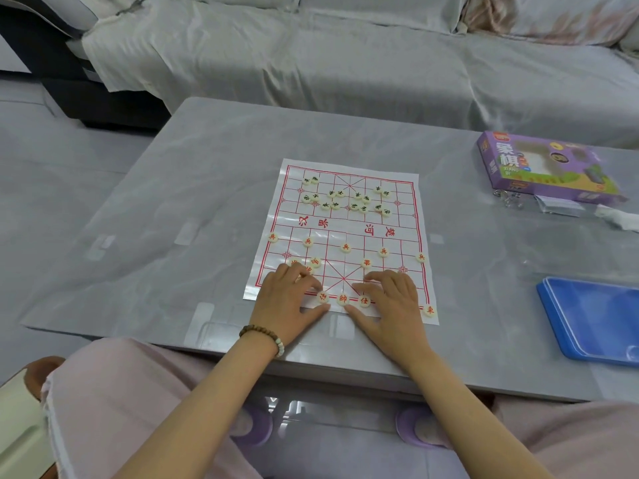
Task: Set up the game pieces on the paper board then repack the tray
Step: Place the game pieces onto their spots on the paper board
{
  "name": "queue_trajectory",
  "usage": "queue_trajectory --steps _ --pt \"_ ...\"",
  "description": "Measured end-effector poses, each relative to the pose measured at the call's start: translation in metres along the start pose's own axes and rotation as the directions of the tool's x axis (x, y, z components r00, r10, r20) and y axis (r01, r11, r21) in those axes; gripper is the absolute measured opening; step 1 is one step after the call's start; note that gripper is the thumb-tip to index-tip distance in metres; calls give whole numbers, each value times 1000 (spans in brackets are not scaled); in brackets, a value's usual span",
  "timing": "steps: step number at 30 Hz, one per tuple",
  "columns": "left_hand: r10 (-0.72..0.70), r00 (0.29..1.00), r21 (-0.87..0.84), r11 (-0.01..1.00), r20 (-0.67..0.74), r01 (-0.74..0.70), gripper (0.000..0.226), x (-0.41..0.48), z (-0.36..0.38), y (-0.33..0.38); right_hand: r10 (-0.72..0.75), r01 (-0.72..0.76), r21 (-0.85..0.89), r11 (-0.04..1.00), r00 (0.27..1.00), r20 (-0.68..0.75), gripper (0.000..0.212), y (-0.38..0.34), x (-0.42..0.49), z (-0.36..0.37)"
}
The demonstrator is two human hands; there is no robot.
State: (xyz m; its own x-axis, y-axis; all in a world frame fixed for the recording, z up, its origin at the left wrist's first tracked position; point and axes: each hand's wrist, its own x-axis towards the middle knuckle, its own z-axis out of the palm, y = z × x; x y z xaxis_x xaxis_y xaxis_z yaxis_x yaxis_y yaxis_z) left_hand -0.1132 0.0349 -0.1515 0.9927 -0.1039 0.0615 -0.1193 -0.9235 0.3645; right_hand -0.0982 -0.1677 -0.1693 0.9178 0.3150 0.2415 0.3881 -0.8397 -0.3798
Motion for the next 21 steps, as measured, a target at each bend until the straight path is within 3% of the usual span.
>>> queue_trajectory --steps 6,15,21 --pt "-9 1000 -31 999 -8 9 30 4 -2 -1 -52 52 -48 998 999 -9 45 2 0 3" --pt "-86 996 -106 991 -35 82 27 5 3 -4 -10 11 -3 1000 1000 11 50 3 -1 4" --pt "-65 997 -112 992 -40 60 30 4 1 -7 -10 10 -1 1000 1000 -2 50 2 -1 4"
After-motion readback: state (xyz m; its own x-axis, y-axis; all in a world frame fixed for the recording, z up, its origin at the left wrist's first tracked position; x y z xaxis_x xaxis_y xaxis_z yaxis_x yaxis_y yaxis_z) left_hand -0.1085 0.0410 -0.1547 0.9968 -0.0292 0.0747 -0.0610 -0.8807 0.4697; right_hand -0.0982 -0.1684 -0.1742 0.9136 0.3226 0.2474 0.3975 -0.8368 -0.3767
